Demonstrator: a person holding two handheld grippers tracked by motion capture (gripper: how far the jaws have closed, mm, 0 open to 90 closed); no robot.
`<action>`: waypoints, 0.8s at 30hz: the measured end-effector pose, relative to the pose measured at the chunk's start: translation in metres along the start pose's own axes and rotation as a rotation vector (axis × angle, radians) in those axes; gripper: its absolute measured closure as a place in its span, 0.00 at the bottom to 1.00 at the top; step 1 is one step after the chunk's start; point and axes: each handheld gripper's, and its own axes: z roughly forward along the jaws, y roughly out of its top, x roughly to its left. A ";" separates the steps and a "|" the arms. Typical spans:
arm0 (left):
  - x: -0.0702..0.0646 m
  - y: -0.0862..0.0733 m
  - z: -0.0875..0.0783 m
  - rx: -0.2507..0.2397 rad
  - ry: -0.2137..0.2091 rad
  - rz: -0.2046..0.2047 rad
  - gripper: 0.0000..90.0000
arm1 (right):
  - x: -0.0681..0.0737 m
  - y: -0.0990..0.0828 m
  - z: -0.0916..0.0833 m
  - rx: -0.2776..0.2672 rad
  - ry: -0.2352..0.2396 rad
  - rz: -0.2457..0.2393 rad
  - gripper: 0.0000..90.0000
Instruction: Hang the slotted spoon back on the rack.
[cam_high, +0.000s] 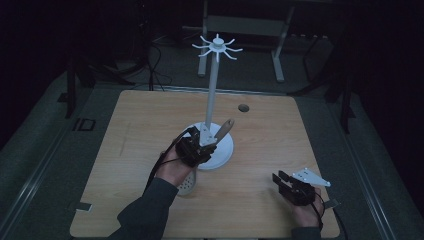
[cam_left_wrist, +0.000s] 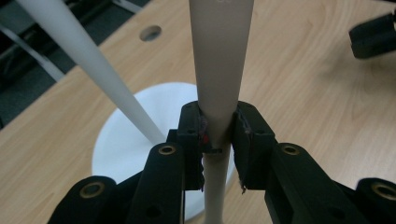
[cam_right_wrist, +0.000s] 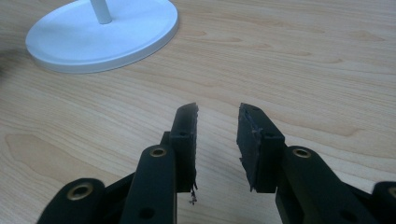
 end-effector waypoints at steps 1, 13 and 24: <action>0.000 0.000 -0.001 -0.005 0.009 -0.001 0.83 | 0.000 0.000 0.000 0.000 0.000 0.000 0.75; 0.002 0.005 -0.017 -0.094 0.075 -0.073 0.83 | 0.000 0.000 0.000 0.001 0.002 -0.001 0.75; 0.005 0.009 -0.026 -0.150 0.108 -0.106 0.83 | 0.000 0.000 0.000 0.001 0.002 0.000 0.75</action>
